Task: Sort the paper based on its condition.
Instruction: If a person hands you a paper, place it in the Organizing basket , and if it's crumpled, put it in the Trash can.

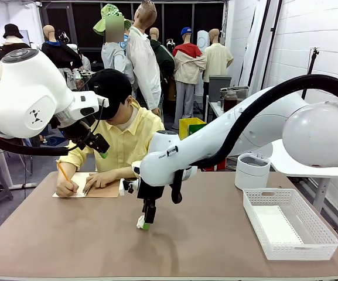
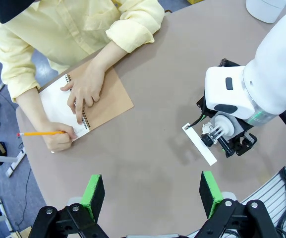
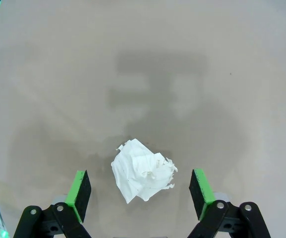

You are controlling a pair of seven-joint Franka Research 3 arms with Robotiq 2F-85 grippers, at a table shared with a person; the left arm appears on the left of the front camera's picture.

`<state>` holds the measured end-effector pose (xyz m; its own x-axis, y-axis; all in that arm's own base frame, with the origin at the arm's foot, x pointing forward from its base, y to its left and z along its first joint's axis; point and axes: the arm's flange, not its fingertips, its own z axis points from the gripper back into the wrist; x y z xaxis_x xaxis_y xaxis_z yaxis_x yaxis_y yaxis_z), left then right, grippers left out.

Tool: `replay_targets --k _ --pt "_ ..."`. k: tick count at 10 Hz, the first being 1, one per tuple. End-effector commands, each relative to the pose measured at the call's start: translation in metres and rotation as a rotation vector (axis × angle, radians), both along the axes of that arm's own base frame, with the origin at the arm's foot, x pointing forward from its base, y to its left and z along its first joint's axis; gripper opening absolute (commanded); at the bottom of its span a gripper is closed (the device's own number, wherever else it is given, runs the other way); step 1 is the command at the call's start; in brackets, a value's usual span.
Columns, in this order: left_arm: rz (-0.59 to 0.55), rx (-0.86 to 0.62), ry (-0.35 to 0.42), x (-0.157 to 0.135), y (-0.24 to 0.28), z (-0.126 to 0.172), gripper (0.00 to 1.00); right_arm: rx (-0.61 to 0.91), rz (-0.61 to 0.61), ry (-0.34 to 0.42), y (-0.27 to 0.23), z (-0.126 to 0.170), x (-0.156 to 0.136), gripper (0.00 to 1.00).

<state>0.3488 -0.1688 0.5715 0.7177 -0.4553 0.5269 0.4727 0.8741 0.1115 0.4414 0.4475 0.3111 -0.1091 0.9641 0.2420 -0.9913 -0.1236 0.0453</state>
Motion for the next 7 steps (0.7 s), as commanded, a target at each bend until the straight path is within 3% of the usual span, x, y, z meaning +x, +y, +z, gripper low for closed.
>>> replay_targets --k 1,2,4,5,6,7 --pt "-0.004 0.005 -0.003 -0.0003 0.001 0.0004 1.0 -0.023 -0.004 0.0 0.0093 0.0017 0.0042 1.0" --pt "-0.004 0.005 -0.003 -0.0003 0.001 0.0004 1.0 -0.012 -0.007 0.01 0.0098 0.0012 0.0046 1.0" --pt "-0.004 0.005 -0.003 -0.0003 0.001 0.0004 1.0 -0.004 -0.013 0.034 0.0107 -0.0019 0.0051 0.62" --pt "-0.004 0.005 -0.003 -0.0003 0.001 0.0004 1.0 0.002 -0.013 0.041 0.0112 -0.002 0.0049 0.57" --pt "-0.004 0.005 -0.003 -0.0003 0.001 0.0004 1.0 0.006 -0.019 0.048 0.011 -0.0037 0.0052 0.46" --pt "-0.004 0.005 -0.003 -0.0003 0.001 0.0004 1.0 0.003 -0.02 0.048 0.0106 -0.0042 0.0055 0.27"
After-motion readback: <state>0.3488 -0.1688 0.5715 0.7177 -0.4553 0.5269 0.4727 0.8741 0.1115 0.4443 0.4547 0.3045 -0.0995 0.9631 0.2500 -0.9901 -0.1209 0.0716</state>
